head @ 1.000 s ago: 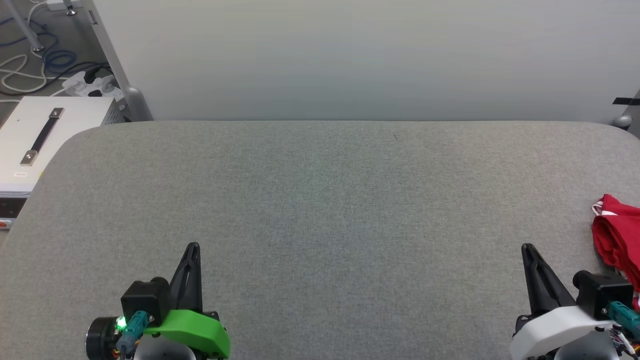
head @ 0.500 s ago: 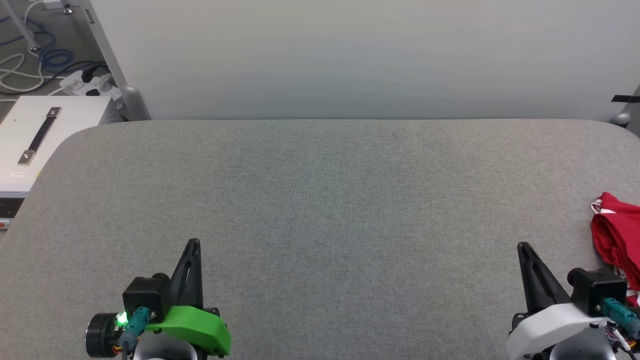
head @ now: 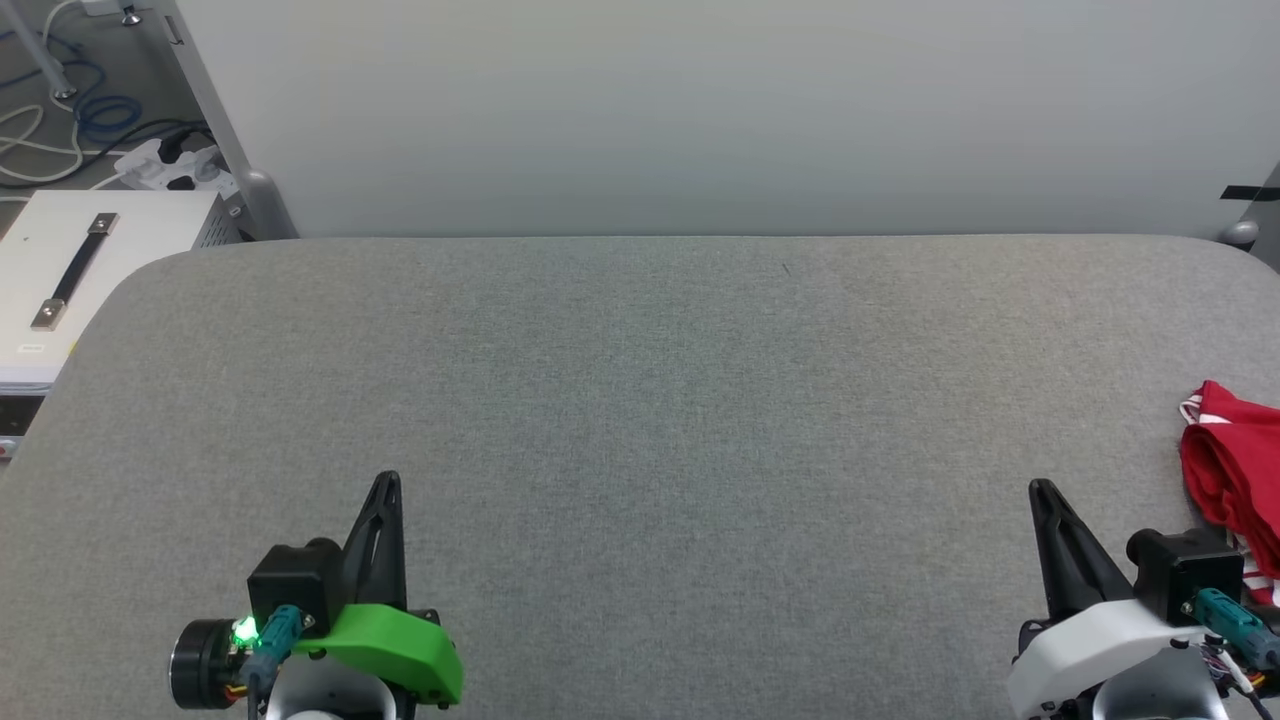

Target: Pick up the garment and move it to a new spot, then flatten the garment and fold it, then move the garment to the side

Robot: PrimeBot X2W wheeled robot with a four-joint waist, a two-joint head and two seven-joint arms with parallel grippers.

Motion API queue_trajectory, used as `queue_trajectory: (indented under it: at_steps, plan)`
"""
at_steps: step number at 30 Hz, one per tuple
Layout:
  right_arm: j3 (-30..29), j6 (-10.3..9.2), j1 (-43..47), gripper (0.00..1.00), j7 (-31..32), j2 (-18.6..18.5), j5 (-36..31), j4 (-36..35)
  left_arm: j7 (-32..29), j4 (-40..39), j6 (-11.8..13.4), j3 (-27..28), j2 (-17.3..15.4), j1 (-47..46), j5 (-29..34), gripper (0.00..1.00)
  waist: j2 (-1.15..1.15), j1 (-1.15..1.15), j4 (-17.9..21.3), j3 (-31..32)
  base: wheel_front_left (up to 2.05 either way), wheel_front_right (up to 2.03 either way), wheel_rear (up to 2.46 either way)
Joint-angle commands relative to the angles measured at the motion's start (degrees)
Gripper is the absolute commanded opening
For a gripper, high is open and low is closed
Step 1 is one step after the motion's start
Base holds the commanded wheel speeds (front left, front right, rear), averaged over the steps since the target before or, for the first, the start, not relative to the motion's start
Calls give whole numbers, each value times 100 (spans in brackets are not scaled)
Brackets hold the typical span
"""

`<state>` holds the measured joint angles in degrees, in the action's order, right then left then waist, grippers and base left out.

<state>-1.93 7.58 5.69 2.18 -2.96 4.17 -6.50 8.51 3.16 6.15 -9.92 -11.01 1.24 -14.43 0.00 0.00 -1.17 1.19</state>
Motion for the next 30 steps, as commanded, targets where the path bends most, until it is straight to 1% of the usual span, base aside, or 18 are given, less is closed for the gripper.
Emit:
queue_trajectory:
  at_steps: [1,30]
  plan:
    - [17,-4,-110,0,-48,4,-66,41,-33,-21,-49,64,45,-48,113,0,0,0,2,-2,0,0,0]
    - [91,-6,-303,0,-120,6,-213,297,-377,-145,-287,454,368,-80,672,0,0,0,51,-52,0,0,0]
